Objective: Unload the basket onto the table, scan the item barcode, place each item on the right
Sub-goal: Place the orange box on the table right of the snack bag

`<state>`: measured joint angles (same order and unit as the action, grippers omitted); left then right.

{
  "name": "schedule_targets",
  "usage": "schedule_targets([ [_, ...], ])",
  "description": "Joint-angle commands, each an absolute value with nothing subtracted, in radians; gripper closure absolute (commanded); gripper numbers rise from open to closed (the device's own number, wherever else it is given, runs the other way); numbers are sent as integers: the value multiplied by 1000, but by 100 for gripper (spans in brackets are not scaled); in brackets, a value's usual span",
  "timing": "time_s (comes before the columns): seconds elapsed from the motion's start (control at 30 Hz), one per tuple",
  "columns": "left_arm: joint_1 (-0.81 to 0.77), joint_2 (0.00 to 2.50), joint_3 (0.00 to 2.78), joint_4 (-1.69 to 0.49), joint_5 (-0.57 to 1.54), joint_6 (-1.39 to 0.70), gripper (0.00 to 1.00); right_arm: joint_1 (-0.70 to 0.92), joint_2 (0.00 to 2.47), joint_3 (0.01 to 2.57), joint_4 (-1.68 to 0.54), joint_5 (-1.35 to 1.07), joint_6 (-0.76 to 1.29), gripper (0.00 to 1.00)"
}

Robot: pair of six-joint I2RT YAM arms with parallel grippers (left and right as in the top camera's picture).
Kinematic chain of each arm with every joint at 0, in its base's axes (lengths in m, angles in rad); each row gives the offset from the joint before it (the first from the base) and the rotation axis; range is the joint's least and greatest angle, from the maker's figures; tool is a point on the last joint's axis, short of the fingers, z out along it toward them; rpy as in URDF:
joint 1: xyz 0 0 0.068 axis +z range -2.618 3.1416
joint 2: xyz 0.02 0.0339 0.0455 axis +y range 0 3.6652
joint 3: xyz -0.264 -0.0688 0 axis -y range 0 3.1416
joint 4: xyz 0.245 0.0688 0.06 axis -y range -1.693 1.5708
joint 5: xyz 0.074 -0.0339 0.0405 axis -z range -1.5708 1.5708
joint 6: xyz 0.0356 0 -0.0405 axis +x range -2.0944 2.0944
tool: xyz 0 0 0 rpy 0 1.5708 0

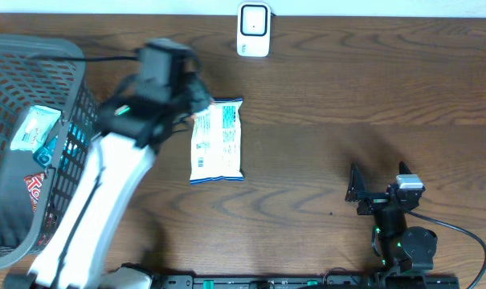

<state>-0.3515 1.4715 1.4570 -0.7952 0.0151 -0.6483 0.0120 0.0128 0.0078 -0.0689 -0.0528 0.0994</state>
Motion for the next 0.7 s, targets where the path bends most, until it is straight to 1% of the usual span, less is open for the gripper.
schedule_targets([
  [0.0,-416,1625,1454,-767,-33,-694,64,20,8,6,-71,-51,111,1],
  [0.2,-467,1808,1454,-692,-32,-694,64,20,7,6,-71,-51,111,1],
  [0.33,-473,1897,1454,-645,17,-699,63,20,7,6,-71,-51,111,1],
  [0.43,-473,1938,1454,-638,27,-737,62,20,8,6,-71,-51,111,1],
  [0.47,-473,1945,1454,-638,28,-739,59,20,8,6,-71,-51,111,1],
  [0.67,-473,1957,1454,-638,46,-739,59,20,8,6,-71,-51,111,1],
])
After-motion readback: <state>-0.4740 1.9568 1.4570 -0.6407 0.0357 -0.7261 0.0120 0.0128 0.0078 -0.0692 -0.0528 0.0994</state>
